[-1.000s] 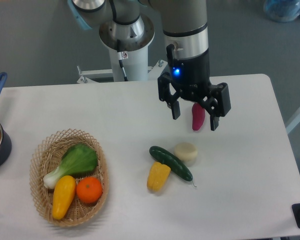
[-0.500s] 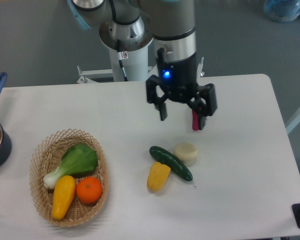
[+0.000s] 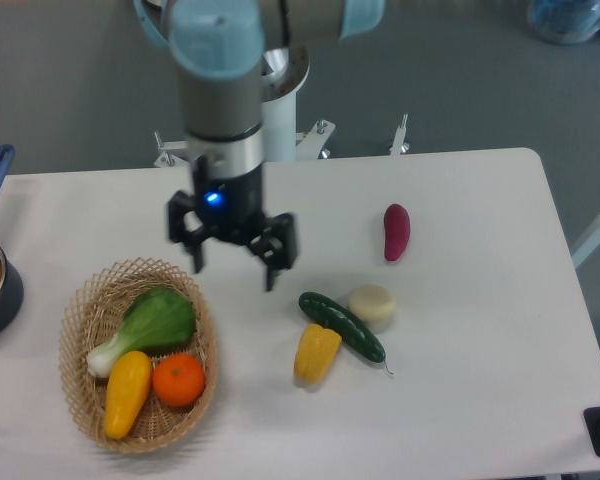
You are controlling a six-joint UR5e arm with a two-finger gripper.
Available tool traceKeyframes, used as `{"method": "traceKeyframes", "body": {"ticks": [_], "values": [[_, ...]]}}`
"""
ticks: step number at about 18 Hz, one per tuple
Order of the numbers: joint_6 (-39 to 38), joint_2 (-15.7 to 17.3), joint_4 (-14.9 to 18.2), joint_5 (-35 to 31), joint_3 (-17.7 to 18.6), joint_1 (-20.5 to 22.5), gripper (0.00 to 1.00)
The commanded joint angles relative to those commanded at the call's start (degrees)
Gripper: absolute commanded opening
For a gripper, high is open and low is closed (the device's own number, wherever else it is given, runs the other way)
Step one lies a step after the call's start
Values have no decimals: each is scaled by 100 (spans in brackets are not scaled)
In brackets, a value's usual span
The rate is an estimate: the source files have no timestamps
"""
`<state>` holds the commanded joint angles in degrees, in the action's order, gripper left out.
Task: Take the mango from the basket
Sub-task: 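Move the open gripper from the sweet potato over the wicker basket, then lower the gripper into the basket around the yellow squash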
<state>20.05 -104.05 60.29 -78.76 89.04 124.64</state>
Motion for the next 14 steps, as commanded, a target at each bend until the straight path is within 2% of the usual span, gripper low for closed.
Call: {"method": "traceKeyframes", "body": {"ticks": [4,7,9,12,14], "values": [[-782,-632,-360,80,-342,-325,100],[-846,-993,-667,71,-405,-466,100],[-819,-1204,-1018,62,-396,-598,100],[-793,-1512,-1046,53,-396,-730,100],[-784,-1574,-1055,53,-378,-739,100]]}}
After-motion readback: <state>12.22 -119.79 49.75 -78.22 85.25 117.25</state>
